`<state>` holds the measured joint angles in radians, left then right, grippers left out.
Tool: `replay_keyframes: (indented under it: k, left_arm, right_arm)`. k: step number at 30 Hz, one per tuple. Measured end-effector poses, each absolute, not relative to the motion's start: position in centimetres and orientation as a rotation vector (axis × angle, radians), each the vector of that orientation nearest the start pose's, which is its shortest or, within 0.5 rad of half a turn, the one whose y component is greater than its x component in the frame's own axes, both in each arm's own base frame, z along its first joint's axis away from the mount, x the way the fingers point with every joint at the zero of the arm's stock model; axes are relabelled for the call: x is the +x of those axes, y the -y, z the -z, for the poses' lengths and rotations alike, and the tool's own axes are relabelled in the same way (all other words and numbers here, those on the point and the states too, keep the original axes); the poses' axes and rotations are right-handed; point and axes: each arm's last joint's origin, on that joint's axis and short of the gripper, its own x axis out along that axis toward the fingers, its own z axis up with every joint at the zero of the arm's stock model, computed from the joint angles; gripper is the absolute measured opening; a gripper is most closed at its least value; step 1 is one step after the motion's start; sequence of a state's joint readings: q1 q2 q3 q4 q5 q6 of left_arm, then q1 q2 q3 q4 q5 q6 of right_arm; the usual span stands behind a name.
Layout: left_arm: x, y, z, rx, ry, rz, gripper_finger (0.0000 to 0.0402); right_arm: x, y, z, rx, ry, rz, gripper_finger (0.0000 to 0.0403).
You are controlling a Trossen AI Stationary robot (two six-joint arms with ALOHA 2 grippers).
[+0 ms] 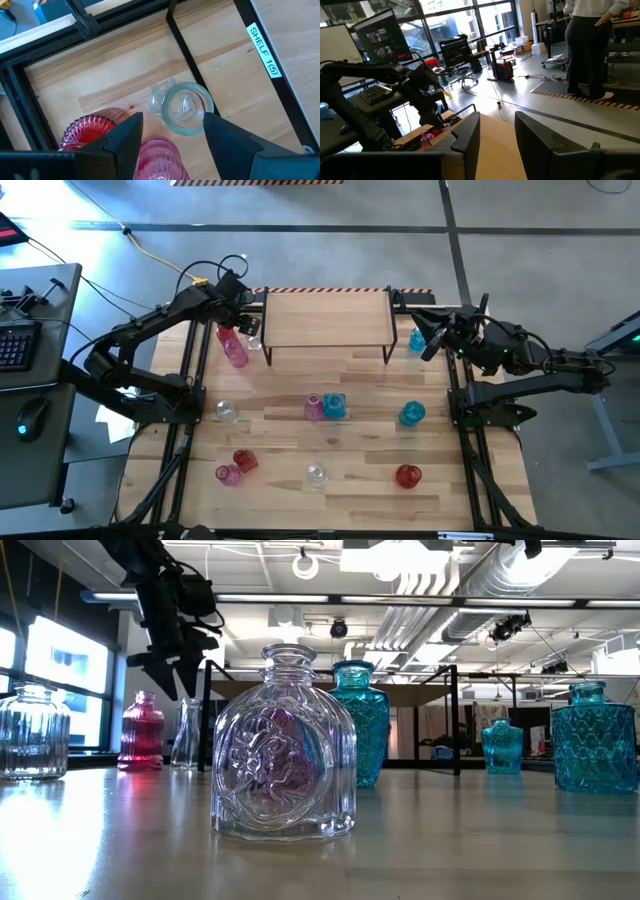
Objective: Sort vases onto shelf
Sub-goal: Put the top transparent vase on the shelf
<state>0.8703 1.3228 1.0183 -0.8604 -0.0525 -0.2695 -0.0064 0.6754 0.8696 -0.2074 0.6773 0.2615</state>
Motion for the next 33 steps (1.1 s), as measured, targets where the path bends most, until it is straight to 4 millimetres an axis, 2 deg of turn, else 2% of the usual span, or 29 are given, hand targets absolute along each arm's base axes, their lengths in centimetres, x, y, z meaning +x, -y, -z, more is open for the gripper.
replay_keyframes:
  k: [12,21,33]
  left_arm:
    - [15.7,-18.8,-25.5,-0.721,-0.99,-0.953,0.02]
    - [15.0,-18.4,-26.5,-0.714,-0.942,-0.977,0.02]
    - [15.0,-19.0,-25.9,-0.715,-0.974,-0.984,0.02]
  right_arm:
    - [13.3,1.9,-37.1,0.239,0.053,0.684,0.011]
    - [13.3,1.9,-37.1,0.237,0.048,0.685,0.011]
    - [13.3,1.9,-37.1,0.236,0.046,0.685,0.011]
